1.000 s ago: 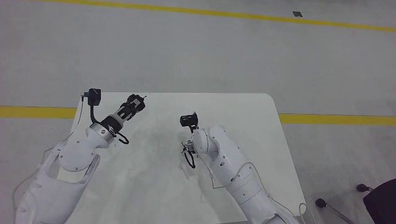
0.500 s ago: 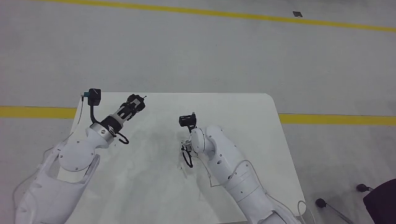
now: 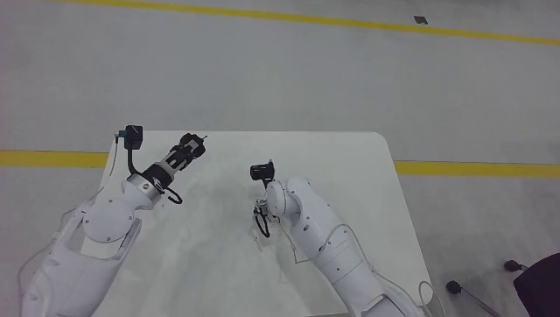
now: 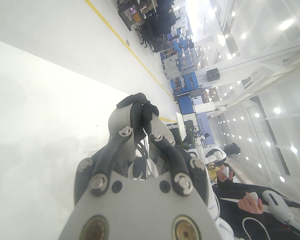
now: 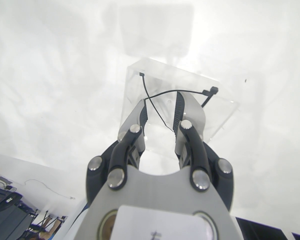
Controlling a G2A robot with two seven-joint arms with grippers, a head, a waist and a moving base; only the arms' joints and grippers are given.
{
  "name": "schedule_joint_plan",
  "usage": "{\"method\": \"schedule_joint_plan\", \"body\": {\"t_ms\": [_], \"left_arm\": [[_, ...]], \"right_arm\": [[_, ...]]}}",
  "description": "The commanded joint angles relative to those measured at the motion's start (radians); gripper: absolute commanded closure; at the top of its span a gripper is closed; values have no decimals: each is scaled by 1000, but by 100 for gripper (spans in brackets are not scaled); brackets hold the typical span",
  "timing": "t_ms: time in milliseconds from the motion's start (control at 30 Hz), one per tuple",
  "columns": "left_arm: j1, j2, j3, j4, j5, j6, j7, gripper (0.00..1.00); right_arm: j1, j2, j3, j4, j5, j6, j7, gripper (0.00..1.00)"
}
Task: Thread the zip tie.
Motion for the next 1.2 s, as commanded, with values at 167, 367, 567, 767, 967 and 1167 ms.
{"method": "schedule_joint_plan", "body": {"t_ms": [167,367,567,767,967,1167], "left_arm": [[0,0,0,0,0,0,0,100],[0,0,0,0,0,0,0,100],[0,0,0,0,0,0,0,100],[0,0,0,0,0,0,0,100],[0,0,0,0,0,0,0,100],[0,0,0,0,0,0,0,100]], "right_arm": [[13,-5,-18,20,-12,-6,11,80],[17,-8,-23,29,-22,-6,17,87],[15,-8,-20,30,-27,-6,18,100],[1,-3,3,-1,-31,-8,18,100],[-37,13,54,-75,-30,-28,27,100],[-80,28,103,-150,-34,-43,32,100]]}}
